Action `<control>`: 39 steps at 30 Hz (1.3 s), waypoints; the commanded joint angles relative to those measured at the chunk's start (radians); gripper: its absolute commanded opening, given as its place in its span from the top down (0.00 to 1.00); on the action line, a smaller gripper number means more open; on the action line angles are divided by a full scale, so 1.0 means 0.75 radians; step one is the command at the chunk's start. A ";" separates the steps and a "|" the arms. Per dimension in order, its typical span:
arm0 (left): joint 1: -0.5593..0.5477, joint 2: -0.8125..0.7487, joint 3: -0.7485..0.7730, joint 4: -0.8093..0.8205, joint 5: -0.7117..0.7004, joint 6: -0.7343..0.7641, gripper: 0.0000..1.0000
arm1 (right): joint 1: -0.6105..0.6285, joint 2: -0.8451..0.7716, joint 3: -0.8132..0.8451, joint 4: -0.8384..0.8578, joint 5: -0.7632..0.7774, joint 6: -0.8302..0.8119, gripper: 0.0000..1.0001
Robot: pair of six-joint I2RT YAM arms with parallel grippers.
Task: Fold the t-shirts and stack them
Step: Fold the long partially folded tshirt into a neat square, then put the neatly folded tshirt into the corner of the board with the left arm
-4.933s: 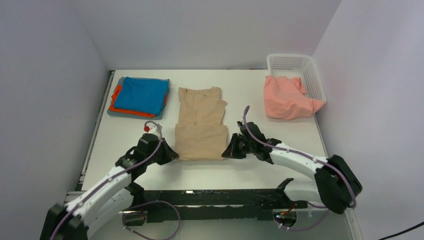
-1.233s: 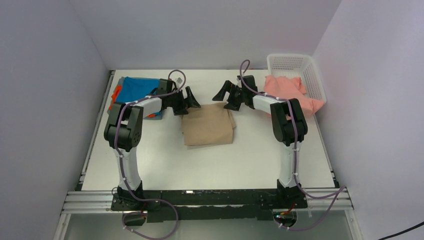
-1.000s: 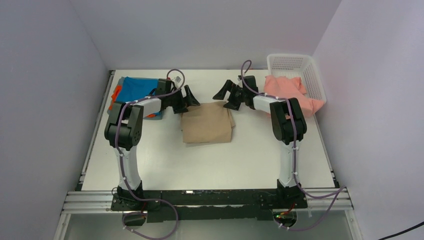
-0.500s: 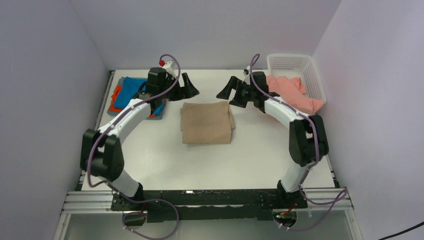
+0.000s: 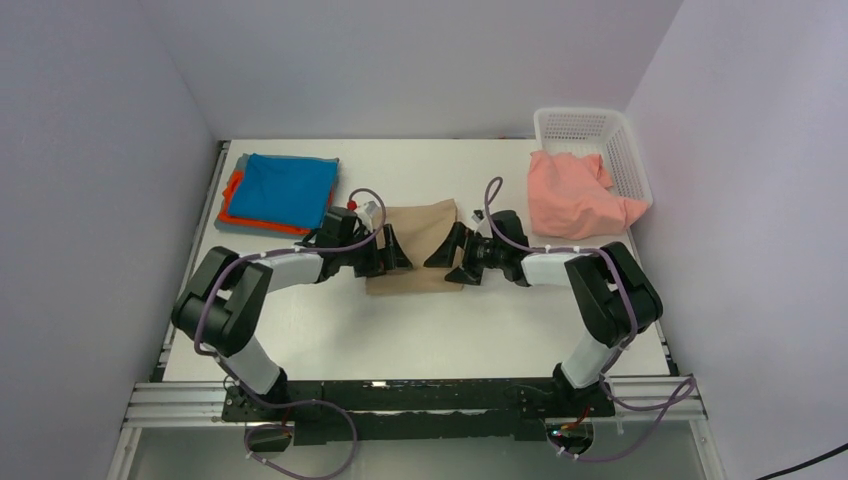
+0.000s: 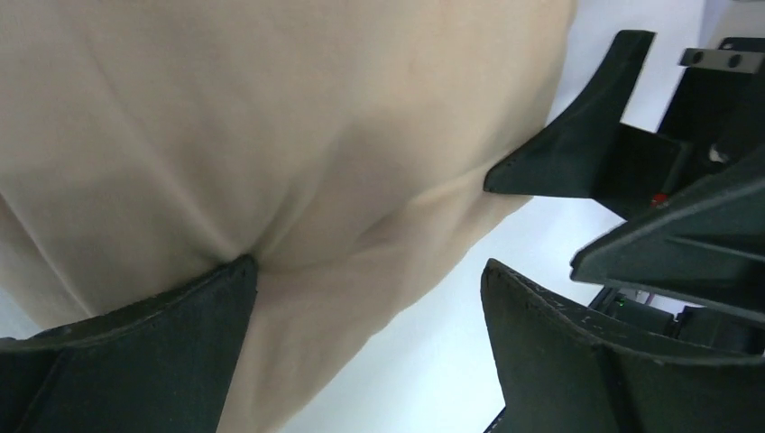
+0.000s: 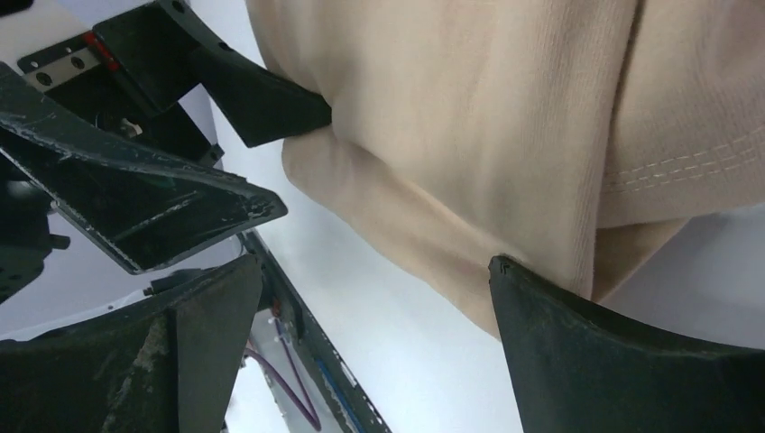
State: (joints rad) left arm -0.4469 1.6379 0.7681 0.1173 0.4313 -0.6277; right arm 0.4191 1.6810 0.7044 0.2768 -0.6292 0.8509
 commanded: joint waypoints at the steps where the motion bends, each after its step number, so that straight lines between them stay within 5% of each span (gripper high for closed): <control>1: -0.005 0.053 -0.089 0.131 -0.003 -0.035 0.01 | -0.062 0.042 -0.104 0.122 0.034 -0.029 0.00; 7: -0.005 -0.033 -0.226 0.093 -0.084 -0.013 0.01 | -0.067 -0.032 -0.182 0.019 0.084 -0.105 0.00; 13: -0.010 -0.286 -0.110 -0.051 -0.085 0.022 0.00 | -0.066 -0.332 -0.070 -0.220 0.124 -0.244 0.00; 19: -0.012 -0.500 0.015 -0.319 -0.439 0.095 0.01 | -0.068 -0.731 0.001 -0.513 0.437 -0.375 0.00; 28: 0.071 -0.177 0.240 -0.505 -0.560 0.115 0.01 | -0.076 -1.229 -0.055 -0.823 0.949 -0.371 0.00; 39: 0.028 0.162 0.294 -0.397 -0.417 0.009 0.07 | -0.077 -1.397 -0.083 -0.965 1.107 -0.426 0.00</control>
State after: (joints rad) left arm -0.3923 1.7027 0.9829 -0.2138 0.0544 -0.5785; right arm 0.3634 0.6373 0.6483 -0.4023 0.1326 0.5667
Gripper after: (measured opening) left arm 0.939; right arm 0.997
